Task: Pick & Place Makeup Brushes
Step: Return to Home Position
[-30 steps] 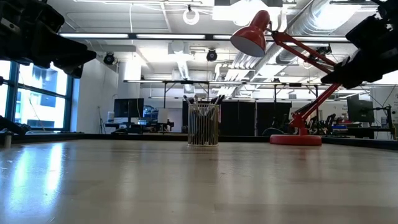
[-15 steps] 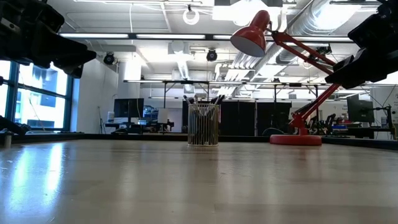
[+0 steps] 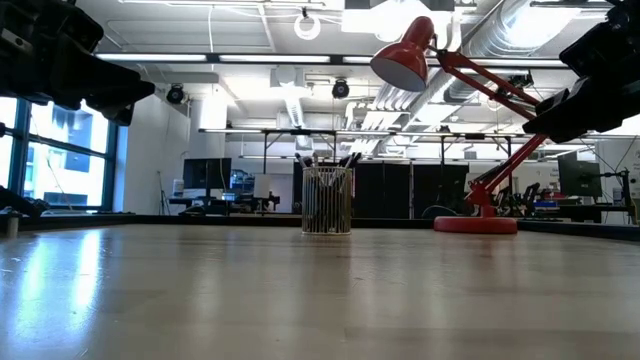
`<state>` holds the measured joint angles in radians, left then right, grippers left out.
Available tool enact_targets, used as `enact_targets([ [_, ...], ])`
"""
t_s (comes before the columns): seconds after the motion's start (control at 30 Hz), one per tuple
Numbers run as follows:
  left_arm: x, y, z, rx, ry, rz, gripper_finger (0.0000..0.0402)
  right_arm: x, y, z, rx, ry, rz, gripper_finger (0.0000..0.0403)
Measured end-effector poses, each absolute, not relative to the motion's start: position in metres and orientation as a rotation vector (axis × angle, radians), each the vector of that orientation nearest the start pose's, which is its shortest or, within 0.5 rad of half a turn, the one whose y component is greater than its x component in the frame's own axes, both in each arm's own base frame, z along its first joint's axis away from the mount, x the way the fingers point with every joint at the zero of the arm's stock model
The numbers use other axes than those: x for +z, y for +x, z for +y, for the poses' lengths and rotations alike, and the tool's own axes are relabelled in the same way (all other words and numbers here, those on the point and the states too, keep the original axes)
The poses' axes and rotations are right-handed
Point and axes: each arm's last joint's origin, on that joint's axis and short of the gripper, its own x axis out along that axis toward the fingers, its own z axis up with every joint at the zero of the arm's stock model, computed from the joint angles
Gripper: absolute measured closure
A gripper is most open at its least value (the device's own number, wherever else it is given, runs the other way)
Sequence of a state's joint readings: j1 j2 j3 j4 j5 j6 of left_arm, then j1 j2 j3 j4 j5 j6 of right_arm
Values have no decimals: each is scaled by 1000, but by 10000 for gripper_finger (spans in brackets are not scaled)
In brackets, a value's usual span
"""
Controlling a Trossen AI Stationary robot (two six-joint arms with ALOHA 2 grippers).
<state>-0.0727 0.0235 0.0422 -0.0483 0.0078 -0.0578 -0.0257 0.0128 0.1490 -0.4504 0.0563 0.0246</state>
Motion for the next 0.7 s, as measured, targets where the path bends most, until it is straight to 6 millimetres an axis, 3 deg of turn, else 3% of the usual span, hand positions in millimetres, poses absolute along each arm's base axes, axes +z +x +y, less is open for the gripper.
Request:
enact_targets([
  [0.7,171,96,-7,-69,-56,33,280,170,82,-4,-85,20,313,402],
])
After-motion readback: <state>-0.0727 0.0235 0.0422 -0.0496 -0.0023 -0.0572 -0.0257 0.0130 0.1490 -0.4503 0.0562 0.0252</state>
